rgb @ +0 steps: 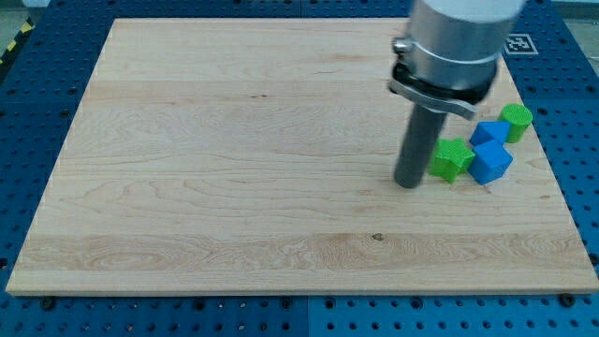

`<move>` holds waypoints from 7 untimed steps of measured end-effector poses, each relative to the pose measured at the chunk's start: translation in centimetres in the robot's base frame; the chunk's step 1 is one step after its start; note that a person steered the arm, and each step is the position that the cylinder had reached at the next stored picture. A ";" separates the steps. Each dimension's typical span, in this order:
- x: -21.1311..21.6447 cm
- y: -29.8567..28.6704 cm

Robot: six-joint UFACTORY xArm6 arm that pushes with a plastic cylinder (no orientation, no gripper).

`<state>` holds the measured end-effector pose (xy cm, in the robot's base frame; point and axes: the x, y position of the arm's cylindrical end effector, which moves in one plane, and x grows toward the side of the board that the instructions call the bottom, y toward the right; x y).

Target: Push the green star into the triangle

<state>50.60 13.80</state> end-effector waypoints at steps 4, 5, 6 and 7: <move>0.9 5.5; -0.5 5.2; -1.6 4.5; -3.4 3.8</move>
<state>47.19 17.61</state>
